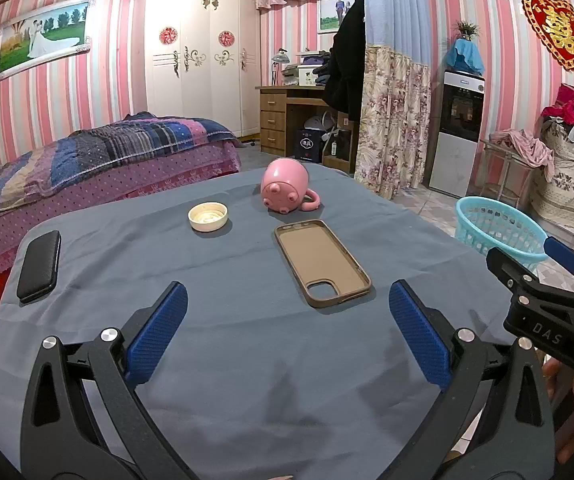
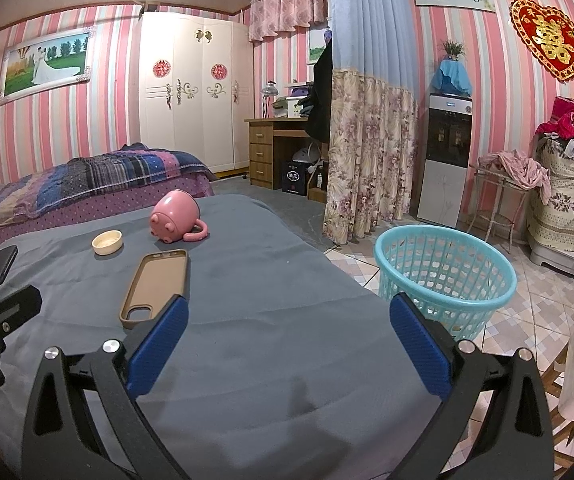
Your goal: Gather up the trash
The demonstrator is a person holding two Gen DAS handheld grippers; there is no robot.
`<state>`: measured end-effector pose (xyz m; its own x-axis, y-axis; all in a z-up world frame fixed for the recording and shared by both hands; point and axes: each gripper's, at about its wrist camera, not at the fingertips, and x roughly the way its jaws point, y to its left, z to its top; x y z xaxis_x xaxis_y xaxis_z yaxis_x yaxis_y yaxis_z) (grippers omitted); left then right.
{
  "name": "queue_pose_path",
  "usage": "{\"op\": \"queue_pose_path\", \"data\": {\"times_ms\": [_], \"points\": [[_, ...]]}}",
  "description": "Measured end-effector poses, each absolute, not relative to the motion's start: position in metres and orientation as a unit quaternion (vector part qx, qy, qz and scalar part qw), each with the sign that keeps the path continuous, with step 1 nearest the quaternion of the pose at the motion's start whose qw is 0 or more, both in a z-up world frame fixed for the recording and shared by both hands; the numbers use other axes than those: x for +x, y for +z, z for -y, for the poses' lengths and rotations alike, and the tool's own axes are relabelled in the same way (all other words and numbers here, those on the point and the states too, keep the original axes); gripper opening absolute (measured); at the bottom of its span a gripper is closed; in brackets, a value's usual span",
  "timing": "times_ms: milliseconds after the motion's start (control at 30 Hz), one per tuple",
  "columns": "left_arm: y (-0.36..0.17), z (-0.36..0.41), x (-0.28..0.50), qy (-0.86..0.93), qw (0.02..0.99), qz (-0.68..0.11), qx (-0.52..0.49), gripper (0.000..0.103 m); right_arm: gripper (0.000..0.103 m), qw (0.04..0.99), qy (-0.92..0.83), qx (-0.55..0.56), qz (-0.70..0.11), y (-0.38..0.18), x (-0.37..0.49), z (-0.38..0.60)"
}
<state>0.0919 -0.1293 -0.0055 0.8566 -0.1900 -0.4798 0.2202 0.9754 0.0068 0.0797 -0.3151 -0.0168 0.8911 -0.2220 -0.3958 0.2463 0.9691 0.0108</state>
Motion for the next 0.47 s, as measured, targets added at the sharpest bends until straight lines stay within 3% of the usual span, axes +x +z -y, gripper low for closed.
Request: {"op": "queue_pose_path", "data": {"times_ms": [467], "points": [[-0.0063, 0.1317, 0.0883, -0.107, 0.964, -0.242, 0.032, 0.098, 0.099, 0.972, -0.120, 0.030, -0.198, -0.0153, 0.0804, 0.3163]]}}
